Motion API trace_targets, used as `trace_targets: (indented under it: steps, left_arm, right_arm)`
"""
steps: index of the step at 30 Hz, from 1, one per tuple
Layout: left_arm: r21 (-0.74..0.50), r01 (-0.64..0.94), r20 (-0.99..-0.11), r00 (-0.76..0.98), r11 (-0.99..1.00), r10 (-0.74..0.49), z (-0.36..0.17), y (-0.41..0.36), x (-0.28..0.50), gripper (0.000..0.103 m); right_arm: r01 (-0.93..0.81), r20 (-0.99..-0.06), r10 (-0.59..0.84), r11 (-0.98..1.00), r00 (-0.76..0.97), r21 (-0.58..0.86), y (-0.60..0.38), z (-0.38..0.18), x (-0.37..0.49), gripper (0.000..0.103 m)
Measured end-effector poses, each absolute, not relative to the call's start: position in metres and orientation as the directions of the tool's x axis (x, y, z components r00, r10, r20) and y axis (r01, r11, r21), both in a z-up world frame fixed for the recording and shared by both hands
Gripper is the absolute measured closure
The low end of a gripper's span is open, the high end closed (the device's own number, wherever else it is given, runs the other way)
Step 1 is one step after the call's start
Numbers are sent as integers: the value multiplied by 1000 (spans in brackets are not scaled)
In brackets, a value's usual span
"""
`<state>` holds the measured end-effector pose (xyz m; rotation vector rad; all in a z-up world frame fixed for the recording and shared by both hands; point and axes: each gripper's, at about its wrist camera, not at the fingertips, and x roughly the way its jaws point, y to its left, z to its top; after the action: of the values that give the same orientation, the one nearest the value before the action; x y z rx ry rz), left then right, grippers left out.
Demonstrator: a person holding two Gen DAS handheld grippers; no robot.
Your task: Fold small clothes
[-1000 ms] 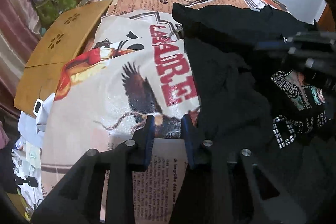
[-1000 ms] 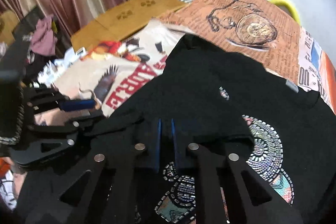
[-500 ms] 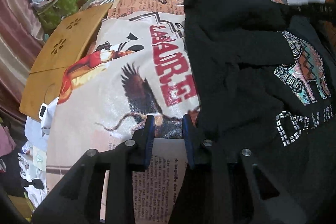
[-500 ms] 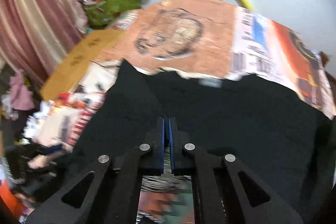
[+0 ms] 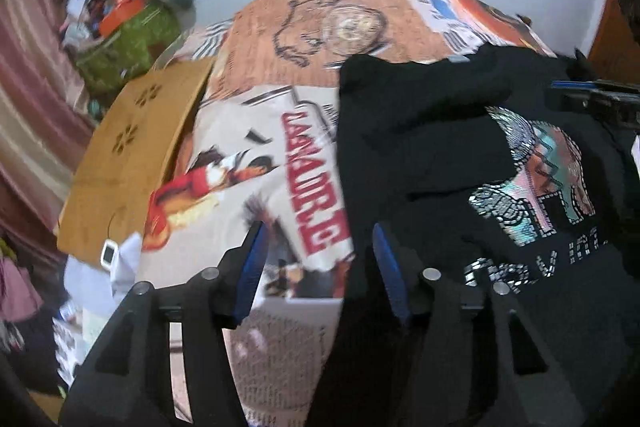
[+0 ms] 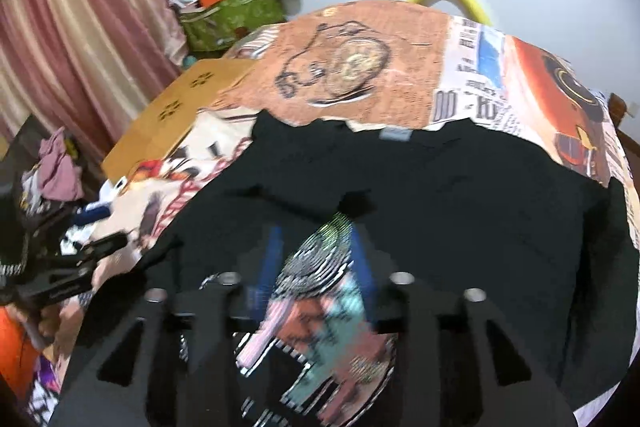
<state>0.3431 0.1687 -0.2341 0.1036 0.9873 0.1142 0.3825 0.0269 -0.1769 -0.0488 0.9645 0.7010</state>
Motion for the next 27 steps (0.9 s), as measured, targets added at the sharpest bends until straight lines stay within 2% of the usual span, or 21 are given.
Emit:
trace_targets:
  steps: [6, 8, 10, 14, 15, 16, 17, 18, 19, 23, 27]
  left_arm:
    - [224, 54, -852, 495, 973, 169, -264, 133, 382, 45]
    - [284, 78, -844, 494, 956, 211, -272, 122, 393, 40]
    - [365, 88, -813, 515, 927, 271, -277, 111, 402, 22]
    - [412, 103, -779, 555, 905, 292, -278, 97, 412, 21]
    - [398, 101, -776, 567, 912, 276, -277, 96, 412, 29]
    - [386, 102, -778, 569, 917, 265, -275, 95, 412, 44]
    - [369, 103, -786, 564, 924, 251, -275, 94, 413, 55]
    - [356, 101, -795, 555, 929, 244, -275, 94, 414, 82]
    - [346, 98, -802, 546, 933, 240, -275, 94, 414, 97]
    - [313, 84, -798, 564, 946, 214, -262, 90, 403, 100]
    - [212, 105, -821, 559, 972, 119, -244, 88, 387, 100]
  right_arm:
    - [-626, -785, 532, 740, 319, 247, 30, -186, 361, 67]
    - [-627, -781, 546, 731, 302, 269, 23, -188, 358, 67]
    - [-614, -776, 551, 737, 306, 281, 12, -188, 355, 67]
    - [-588, -770, 536, 763, 346, 268, -15, -184, 344, 67]
    - [-577, -768, 533, 771, 355, 268, -23, -183, 342, 67]
    - [-562, -767, 528, 782, 365, 271, -33, -182, 339, 67]
    - [-551, -766, 526, 788, 370, 275, -40, -181, 337, 67]
    - [-536, -763, 526, 795, 377, 283, -50, -181, 333, 67]
    - [-524, -762, 523, 802, 382, 288, -56, -180, 331, 67]
    - [-477, -759, 510, 826, 405, 300, -82, -177, 322, 67]
    - [-437, -744, 516, 836, 424, 331, -102, -176, 313, 67]
